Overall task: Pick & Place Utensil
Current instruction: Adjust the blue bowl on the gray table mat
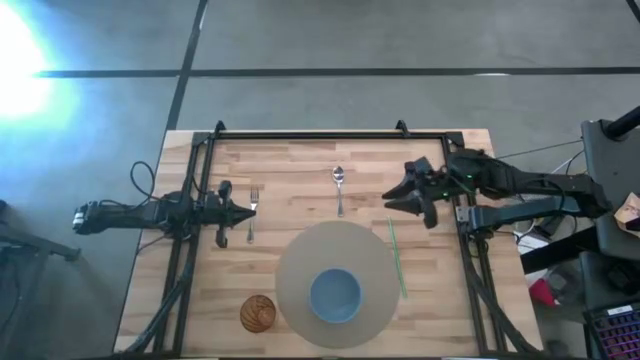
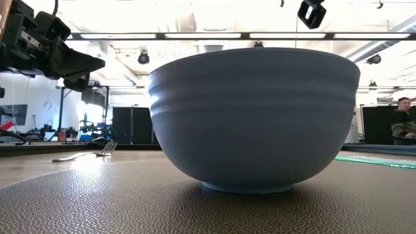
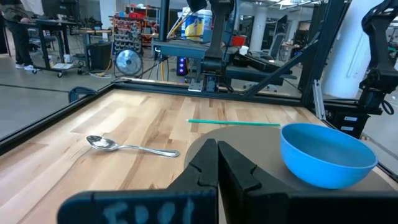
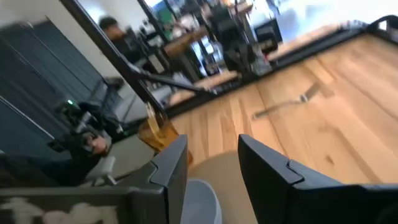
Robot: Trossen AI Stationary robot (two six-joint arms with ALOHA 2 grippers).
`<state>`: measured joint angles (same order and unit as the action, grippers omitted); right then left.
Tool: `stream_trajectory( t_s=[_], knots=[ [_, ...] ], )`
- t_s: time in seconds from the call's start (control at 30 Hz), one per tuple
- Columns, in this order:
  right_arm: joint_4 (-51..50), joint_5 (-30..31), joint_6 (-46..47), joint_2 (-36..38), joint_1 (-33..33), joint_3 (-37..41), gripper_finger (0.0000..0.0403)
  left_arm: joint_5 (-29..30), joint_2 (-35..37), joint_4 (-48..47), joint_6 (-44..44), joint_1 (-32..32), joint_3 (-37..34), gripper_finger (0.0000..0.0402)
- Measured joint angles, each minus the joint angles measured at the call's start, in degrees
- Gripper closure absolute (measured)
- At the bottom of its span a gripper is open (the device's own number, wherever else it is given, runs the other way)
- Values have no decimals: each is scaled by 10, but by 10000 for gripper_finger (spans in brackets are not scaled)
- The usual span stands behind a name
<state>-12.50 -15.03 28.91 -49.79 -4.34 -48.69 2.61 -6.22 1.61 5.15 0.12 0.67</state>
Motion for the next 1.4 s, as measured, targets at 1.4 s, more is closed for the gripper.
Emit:
stream_trajectory(
  t_s=[1.4],
  knots=[
    [-343, 77, 1, -462, 214, -361, 286, -1, 0, -7, -5, 0, 0, 401]
  ],
)
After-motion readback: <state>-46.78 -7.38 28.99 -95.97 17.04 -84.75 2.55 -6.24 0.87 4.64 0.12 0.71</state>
